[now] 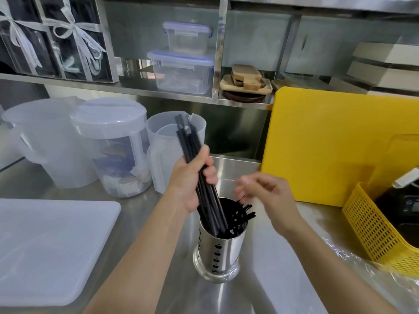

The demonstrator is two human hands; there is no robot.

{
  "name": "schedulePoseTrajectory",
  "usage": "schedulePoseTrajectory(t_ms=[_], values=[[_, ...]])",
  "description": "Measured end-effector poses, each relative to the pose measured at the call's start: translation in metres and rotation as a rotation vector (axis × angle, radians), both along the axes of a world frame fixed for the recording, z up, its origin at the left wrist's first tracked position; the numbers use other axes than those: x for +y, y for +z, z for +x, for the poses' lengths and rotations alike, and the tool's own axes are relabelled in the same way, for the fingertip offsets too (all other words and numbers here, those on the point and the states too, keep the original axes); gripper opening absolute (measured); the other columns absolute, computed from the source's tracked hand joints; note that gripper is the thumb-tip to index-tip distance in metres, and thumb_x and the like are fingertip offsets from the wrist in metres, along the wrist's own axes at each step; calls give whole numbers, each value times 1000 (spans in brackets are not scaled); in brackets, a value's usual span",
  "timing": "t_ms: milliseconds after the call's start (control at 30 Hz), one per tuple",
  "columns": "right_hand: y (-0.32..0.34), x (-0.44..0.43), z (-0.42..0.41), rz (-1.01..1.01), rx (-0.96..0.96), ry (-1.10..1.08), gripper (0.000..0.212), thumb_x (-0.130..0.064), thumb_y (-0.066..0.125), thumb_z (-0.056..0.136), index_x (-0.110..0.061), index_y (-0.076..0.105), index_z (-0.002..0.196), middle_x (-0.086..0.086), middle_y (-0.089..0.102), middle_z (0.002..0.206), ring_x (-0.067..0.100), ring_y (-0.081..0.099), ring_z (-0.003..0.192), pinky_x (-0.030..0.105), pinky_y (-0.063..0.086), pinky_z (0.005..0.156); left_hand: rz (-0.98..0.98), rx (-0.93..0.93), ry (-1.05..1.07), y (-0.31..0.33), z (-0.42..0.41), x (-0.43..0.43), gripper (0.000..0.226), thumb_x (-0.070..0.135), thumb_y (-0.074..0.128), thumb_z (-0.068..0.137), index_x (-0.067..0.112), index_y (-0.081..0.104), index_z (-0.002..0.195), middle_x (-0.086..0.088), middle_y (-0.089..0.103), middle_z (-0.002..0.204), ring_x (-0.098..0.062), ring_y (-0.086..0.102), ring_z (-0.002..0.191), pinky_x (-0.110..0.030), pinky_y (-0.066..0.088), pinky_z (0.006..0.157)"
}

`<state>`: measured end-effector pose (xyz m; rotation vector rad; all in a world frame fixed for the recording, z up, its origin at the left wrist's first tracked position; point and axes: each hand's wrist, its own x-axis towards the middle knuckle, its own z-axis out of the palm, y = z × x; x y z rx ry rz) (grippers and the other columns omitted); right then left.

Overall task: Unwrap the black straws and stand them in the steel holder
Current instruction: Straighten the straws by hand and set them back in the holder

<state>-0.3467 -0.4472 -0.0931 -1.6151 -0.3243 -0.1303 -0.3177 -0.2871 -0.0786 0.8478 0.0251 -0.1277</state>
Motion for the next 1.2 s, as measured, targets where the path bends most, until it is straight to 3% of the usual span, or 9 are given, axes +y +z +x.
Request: schedulePoseTrajectory(t_ms=[67,133,267,367,467,600,733,1033,1200], values=[[7,-6,10,86,69,-99,22,-33,68,75,-12,69,80,-2,72,73,9,65,71,27,48,69,139,-55,-162,-3,-9,-5,29,27,62,75,11,47,94,4,46,54,-5,37,39,-15,32,36],[16,-8,16,88,169,-36,27,-38,66,78,-15,68,92,0,73,90,12,67,87,33,50,78,194,-68,-316,-8,-18,-14,38,30,61,72,12,45,101,3,45,54,-5,36,39,-14,30,35],[25,4,12,117,289,112,22,-23,68,80,-8,61,95,13,66,90,24,65,85,38,52,82,234,-46,-504,-20,-33,-33,32,33,65,73,12,44,85,2,44,55,-5,36,39,-15,32,35],[25,12,8,234,333,69,7,-4,62,84,-4,58,89,14,69,76,24,69,75,30,58,70,242,-78,-495,-23,-40,-40,34,40,64,73,14,44,82,1,45,57,-6,38,41,-16,33,36],[24,12,5,308,333,114,7,-5,58,86,-1,58,92,15,72,81,25,71,80,28,58,68,209,-111,-457,-24,-46,-39,32,44,56,78,13,48,84,-2,48,63,-8,41,45,-17,36,39],[26,10,2,354,321,184,20,-8,58,83,2,57,100,15,74,88,26,72,86,30,58,69,63,-135,-512,-27,-50,-34,9,20,55,88,12,60,90,-6,57,73,-13,50,56,-21,45,49],[24,9,1,376,301,212,32,-10,60,76,3,55,105,16,74,91,28,71,88,32,59,74,118,-170,-499,-31,-50,-33,12,9,54,86,10,62,95,-8,63,82,-16,57,66,-27,50,55],[17,10,1,330,276,191,22,-10,58,81,-1,54,100,11,73,81,23,71,81,29,57,69,147,-117,-472,-34,-49,-36,13,16,58,82,9,52,90,-3,54,70,-10,47,52,-19,40,44],[16,10,-1,311,260,179,11,-6,56,86,-2,56,96,12,73,82,23,71,80,28,57,69,176,-105,-461,-31,-51,-35,24,32,60,82,10,51,88,-3,53,67,-9,44,48,-18,37,40]])
